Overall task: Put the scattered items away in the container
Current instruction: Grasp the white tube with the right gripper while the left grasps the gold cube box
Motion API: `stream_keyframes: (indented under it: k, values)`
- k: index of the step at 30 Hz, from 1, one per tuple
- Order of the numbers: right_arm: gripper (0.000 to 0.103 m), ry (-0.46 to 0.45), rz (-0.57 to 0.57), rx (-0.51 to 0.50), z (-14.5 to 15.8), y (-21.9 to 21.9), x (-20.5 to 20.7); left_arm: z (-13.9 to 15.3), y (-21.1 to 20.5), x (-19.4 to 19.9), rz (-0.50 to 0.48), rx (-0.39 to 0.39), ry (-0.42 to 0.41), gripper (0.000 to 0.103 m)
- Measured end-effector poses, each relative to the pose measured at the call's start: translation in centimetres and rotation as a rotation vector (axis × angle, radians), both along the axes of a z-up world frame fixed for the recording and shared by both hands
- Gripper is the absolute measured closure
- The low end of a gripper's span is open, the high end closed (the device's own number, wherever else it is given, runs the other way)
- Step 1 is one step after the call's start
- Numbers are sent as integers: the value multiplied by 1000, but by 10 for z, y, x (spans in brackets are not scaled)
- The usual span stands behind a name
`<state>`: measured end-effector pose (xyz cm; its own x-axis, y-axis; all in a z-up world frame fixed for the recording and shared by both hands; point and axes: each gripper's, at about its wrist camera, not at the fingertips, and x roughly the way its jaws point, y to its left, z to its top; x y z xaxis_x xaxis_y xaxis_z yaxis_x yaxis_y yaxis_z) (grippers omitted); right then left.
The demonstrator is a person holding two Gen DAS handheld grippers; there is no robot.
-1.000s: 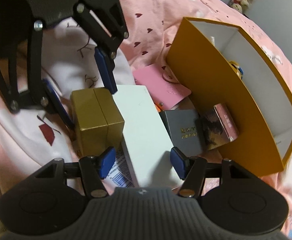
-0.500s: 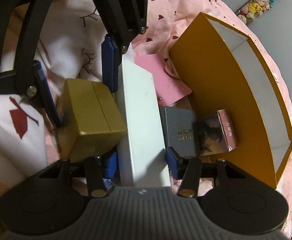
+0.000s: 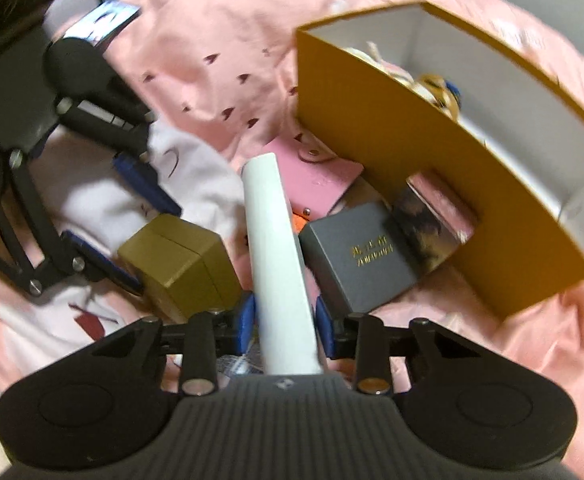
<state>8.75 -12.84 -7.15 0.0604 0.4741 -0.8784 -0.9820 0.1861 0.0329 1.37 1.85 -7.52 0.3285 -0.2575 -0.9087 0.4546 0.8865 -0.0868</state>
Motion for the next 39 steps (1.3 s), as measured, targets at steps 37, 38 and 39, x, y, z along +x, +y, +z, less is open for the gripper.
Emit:
stream_keyframes:
  k: [37, 38, 39]
  values:
    - [72, -11, -55, 125, 38, 0, 5, 41, 10, -19, 195, -74, -114, 48]
    - [72, -6, -70, 140, 43, -2, 7, 45, 12, -18, 205, -75, -127, 49]
    - [72, -4, -86, 154, 48, -4, 9, 51, 14, -19, 215, -77, -139, 49]
